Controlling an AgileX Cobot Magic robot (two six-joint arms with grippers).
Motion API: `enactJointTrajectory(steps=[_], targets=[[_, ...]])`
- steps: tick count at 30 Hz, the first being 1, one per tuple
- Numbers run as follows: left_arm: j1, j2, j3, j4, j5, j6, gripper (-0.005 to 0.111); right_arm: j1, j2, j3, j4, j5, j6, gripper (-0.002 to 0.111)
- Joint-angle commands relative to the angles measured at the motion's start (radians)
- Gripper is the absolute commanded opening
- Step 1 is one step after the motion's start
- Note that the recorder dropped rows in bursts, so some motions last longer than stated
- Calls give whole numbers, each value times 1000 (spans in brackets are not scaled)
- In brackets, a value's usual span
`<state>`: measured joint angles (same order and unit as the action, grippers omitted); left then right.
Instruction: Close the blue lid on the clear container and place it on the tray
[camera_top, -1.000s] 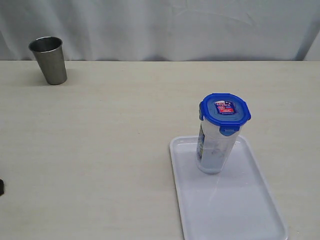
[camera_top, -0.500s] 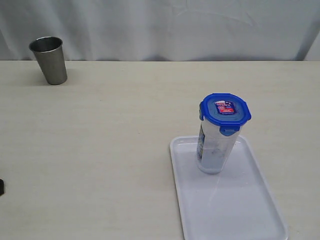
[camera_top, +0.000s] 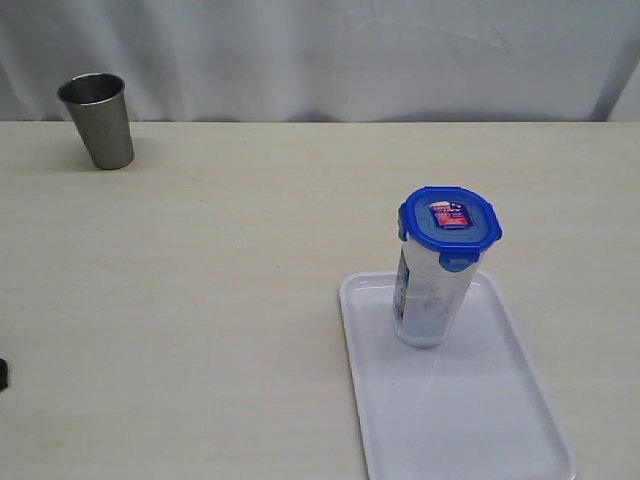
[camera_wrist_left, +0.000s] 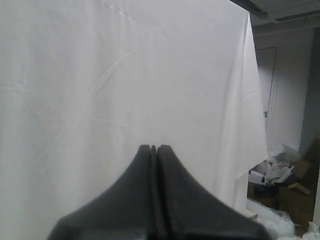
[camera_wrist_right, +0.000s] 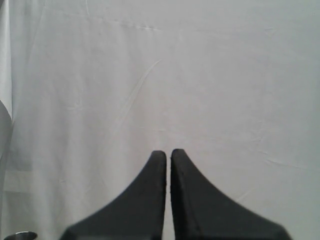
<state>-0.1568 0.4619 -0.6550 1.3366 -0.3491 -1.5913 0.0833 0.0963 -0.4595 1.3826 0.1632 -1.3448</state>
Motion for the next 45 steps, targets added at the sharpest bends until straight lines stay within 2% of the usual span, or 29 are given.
enactJointTrajectory(steps=[1,3,7,12,15,17,20,26,39,45], targets=[[1,-2,3,-58,2,0,0,2,-4,5,1,-5,-1,5],[3,-2,8,-217,19,86,0,2,-4,5,1,-5,-1,5],[3,-4,57,-646,22,521,0,2,-4,5,1,-5,-3,5],[3,-47,148,-1117,33,978,0,2,-4,5,1,-5,-3,5],[3,-79,174,-1382,116,1303,0,2,-4,5,1,-5,-3,5],[3,-99,174,-1497,181,1478,0,2,-4,5,1,-5,-3,5],[7,-131,174,-1511,232,1567,0,2,-4,5,1,-5,-3,5],[52,-206,201,-1461,277,1565,0,2,-4,5,1,-5,-3,5],[131,-462,405,-1450,232,1568,0,2,-4,5,1,-5,0,5],[133,-462,529,-1353,202,1568,0,2,-6,5,1,-5,0,5]])
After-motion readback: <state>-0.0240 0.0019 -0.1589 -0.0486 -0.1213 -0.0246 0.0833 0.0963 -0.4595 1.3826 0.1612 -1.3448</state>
